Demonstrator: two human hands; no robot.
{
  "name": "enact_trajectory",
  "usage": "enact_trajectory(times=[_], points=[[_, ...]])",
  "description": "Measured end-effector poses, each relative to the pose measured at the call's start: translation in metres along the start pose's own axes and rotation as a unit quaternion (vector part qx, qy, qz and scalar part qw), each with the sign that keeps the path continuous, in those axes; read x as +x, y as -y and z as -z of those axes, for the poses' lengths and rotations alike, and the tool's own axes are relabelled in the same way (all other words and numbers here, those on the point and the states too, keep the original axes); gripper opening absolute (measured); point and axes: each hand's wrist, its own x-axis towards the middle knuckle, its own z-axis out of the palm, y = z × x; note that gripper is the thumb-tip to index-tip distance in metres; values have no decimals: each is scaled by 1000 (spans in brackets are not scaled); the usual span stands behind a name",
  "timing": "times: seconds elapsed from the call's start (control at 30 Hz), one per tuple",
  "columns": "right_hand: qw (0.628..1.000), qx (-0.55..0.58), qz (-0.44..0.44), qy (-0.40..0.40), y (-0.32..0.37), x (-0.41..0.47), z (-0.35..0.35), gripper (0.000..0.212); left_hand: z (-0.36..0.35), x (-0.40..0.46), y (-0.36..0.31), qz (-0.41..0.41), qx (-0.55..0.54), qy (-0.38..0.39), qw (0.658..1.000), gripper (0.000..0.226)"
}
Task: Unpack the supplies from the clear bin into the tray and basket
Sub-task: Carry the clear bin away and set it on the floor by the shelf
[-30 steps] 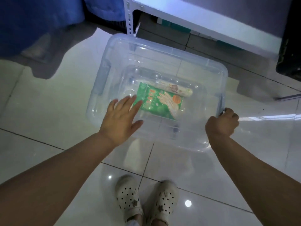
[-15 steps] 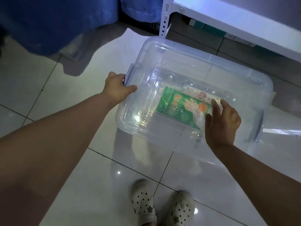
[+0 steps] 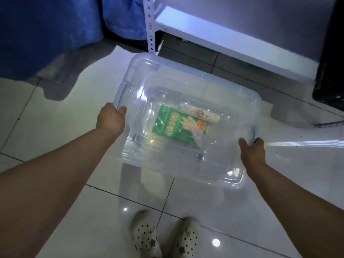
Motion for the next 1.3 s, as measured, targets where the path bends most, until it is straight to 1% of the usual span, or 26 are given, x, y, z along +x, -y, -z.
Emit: enact_trajectory(times=[0.1,0.13,0.2,0.23,0.33,0.43,0.5,0.63,0.7,0.77,0.8,0.83,0.87,0.93,0.97,1.03,1.07,1.1,1.17,1.23,1.3], points=[[993,65,-88,46,-6,9,29,55,14,-26,-24,-59,52,-73,994,37],[988,84,-107,67,-7,7,42,50,22,-33,-33,-70,65,-83,992,37],[972,148,-134,126,-7,-4,70,34,41,-47,-52,-91,84,-94,988,36],[963,168,-142,152,-6,-10,86,30,53,-55,-65,-100,97,-101,985,36],[945,206,-144,209,-2,-33,135,35,85,-77,-108,-126,123,-104,979,32],[913,286,-156,245,12,-53,184,22,117,-98,-158,-140,134,-71,978,30],[899,325,-158,246,25,-65,214,21,138,-111,-194,-156,141,-24,977,32],[883,393,-156,205,48,-85,260,11,180,-137,-258,-185,172,88,964,45],[876,413,-154,196,57,-93,272,6,193,-149,-276,-222,191,99,951,53],[873,425,-152,185,65,-99,276,5,197,-160,-285,-291,212,67,931,56],[872,431,-149,179,68,-102,278,7,197,-165,-286,-330,218,43,917,54],[869,440,-147,171,73,-104,278,8,195,-169,-285,-383,225,14,896,50],[864,453,-146,164,79,-107,276,10,192,-173,-283,-438,247,-1,865,49],[849,483,-151,153,91,-111,270,9,182,-178,-276,-520,278,5,808,49],[843,494,-154,147,98,-115,267,8,175,-181,-272,-546,282,12,789,47],[837,507,-163,129,114,-120,257,8,166,-187,-269,-569,269,17,777,40],[833,514,-166,119,124,-124,251,10,162,-189,-269,-568,254,10,783,36],[827,524,-172,105,134,-127,244,13,157,-191,-268,-559,244,2,792,36],[814,547,-185,68,157,-132,228,22,151,-195,-266,-527,230,1,818,46],[803,561,-196,31,179,-137,210,27,149,-198,-261,-481,205,21,852,48],[796,569,-206,4,198,-141,193,22,148,-199,-255,-412,176,55,892,53]])
